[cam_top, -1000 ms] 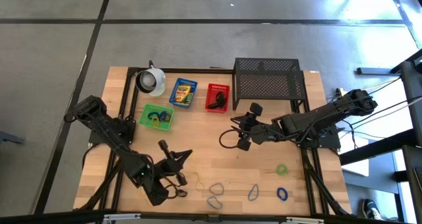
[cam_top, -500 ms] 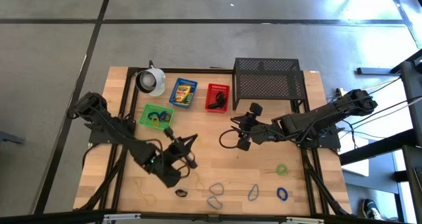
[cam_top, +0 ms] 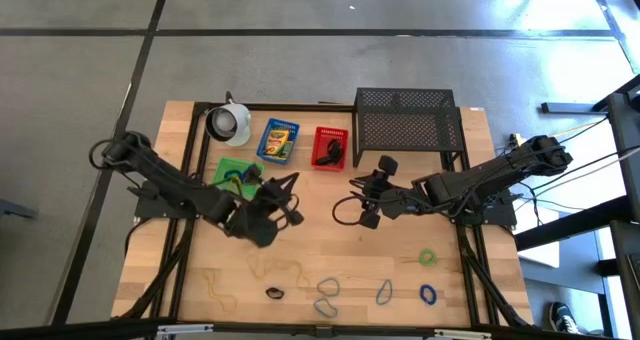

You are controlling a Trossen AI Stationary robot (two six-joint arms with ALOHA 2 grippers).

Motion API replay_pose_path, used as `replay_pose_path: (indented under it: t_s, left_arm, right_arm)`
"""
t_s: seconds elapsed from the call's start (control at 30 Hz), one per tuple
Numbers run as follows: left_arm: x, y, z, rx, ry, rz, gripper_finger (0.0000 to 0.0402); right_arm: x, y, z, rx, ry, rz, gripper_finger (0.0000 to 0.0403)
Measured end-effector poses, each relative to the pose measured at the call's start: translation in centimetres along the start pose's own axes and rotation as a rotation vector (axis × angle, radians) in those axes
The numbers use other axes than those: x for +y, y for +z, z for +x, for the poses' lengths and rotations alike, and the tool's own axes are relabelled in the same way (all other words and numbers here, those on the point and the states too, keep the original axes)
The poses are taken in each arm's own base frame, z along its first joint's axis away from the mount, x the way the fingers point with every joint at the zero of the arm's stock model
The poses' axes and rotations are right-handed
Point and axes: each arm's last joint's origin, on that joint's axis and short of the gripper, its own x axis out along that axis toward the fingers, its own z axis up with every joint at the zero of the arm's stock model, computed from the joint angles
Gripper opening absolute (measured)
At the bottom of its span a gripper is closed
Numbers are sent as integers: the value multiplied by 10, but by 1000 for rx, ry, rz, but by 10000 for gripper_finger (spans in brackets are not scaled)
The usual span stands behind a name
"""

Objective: Pick & Place Office Desk Supplies
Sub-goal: Put the yellow rubber band into the red bin

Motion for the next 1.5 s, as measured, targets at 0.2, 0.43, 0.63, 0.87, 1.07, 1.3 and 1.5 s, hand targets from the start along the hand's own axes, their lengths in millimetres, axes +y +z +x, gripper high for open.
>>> replay_pose_path:
  t_s: [0.2,0.43,0.63,0.87,1.07,1.3,1.5]
  left_arm:
    - [10,3,36,79,-64,21,2]
    - [26,1,84,119,-13,38,2]
    - [38,-7,130,159,-41,-26,2]
    - [40,-27,181,155,-65,-39,2]
    - [33,-57,208,218,-89,-19,2]
    - [23,-77,217,273,-96,20,4]
    - [20,-77,214,270,-113,22,25]
  right_arm:
    - [-4,1,2,-11,-54,7,178]
    - [-8,2,5,-8,-78,16,178]
    - [-12,2,7,-5,-93,22,177]
    - [-13,2,8,-3,-99,26,177]
    - [-13,2,8,-1,-93,26,177]
    - [-13,2,8,-1,-92,26,177]
    - [-13,2,8,-1,-92,26,177]
